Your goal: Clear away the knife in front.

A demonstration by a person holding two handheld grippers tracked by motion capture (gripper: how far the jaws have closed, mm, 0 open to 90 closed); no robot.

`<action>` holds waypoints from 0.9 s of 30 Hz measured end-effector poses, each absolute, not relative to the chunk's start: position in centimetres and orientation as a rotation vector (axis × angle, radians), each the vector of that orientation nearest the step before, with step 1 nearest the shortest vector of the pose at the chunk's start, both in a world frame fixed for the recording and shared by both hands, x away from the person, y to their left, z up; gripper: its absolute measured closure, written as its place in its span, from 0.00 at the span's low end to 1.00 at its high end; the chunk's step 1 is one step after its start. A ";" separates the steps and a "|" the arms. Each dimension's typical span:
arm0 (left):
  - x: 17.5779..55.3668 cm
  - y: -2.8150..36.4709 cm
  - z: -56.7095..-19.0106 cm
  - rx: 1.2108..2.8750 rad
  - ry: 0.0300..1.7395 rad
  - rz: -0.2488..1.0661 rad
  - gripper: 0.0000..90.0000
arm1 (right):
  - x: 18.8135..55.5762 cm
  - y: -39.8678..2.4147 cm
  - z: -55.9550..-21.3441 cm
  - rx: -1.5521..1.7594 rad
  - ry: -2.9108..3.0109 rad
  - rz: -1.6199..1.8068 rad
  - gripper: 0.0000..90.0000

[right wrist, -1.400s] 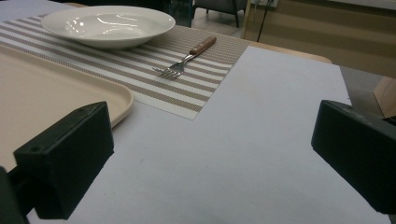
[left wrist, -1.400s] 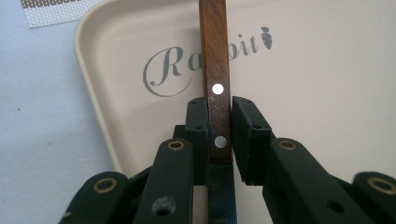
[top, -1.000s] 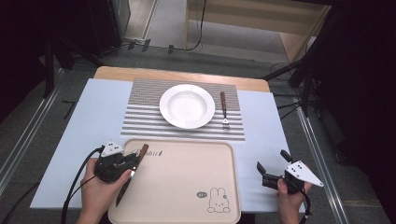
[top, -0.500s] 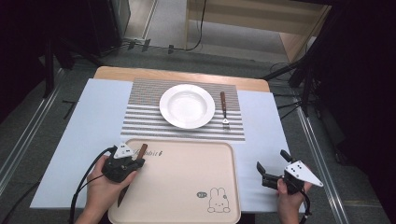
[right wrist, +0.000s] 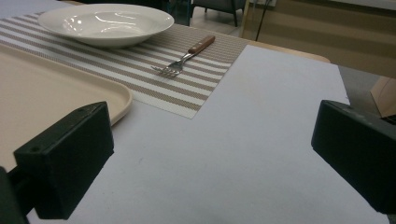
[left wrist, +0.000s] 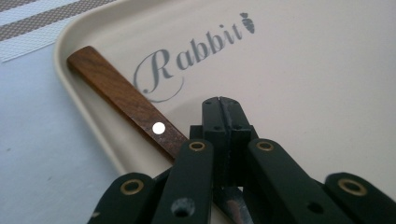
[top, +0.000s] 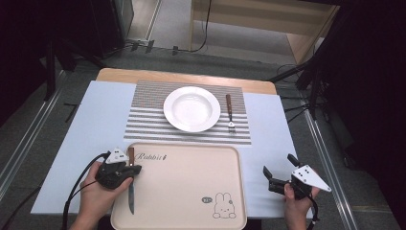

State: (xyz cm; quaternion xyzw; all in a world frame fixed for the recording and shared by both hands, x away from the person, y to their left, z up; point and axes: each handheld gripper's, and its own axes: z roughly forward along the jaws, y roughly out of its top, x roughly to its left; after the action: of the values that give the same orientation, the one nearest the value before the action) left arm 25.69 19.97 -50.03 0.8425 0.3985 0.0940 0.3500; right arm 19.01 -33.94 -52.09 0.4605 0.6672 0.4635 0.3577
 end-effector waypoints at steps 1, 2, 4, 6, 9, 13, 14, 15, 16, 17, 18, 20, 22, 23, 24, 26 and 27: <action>25.7 20.2 -50.0 2.179 1.037 0.245 1.00 | 19.0 -33.9 -52.1 1.188 1.722 1.196 0.00; 25.6 20.4 -50.0 2.177 1.038 0.244 1.00 | 19.0 -33.9 -52.1 1.188 1.723 1.195 0.00; 25.6 20.7 -50.0 2.172 1.042 0.252 1.00 | 19.0 -33.9 -52.1 1.191 1.721 1.193 0.00; 25.6 21.1 -50.1 2.163 1.050 0.257 1.00 | 19.0 -33.9 -52.1 1.192 1.721 1.193 0.00; 25.7 21.4 -50.2 2.151 1.039 0.248 1.00 | 19.0 -33.9 -52.1 1.191 1.721 1.189 0.00; 25.9 21.7 -50.4 2.113 1.002 0.185 0.99 | 19.1 -33.9 -52.1 1.192 1.721 1.186 0.00; 25.9 21.8 -50.3 2.102 0.999 0.187 0.92 | 19.0 -33.9 -52.1 1.193 1.720 1.186 0.00; 25.8 21.9 -50.2 2.087 0.989 0.185 0.89 | 19.1 -33.9 -52.1 1.192 1.719 1.185 0.00; 25.8 22.1 -50.1 2.062 0.982 0.184 0.87 | 19.0 -33.9 -52.1 1.194 1.719 1.184 0.00; 25.7 22.3 -49.9 2.037 0.977 0.194 0.83 | 19.1 -33.9 -52.1 1.193 1.719 1.182 0.00; 25.7 22.4 -49.7 2.026 0.969 0.201 0.80 | 19.1 -33.8 -52.1 1.194 1.719 1.181 0.00; 25.6 22.7 -49.5 2.000 0.950 0.201 0.76 | 19.1 -33.8 -52.1 1.195 1.718 1.179 0.00; 25.6 22.8 -49.3 1.987 0.951 0.231 0.64 | 19.1 -33.8 -52.1 1.196 1.719 1.177 0.00; 25.5 23.0 -49.2 1.969 0.949 0.236 0.61 | 19.1 -33.8 -52.1 1.196 1.718 1.176 0.00; 25.5 23.1 -49.1 1.949 0.943 0.229 0.59 | 19.1 -33.8 -52.1 1.196 1.719 1.175 0.00; 25.5 23.5 -48.9 1.918 0.938 0.238 0.53 | 19.1 -33.8 -52.1 1.197 1.719 1.174 0.00; 25.5 23.7 -48.8 1.910 0.930 0.241 0.50 | 19.1 -33.8 -52.1 1.197 1.719 1.173 0.00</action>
State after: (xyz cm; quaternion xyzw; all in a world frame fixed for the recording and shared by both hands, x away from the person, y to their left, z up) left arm 25.50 23.66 -48.83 0.7833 0.3814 0.0990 0.4808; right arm 19.08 -33.82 -52.13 0.4648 0.6674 0.4555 0.3620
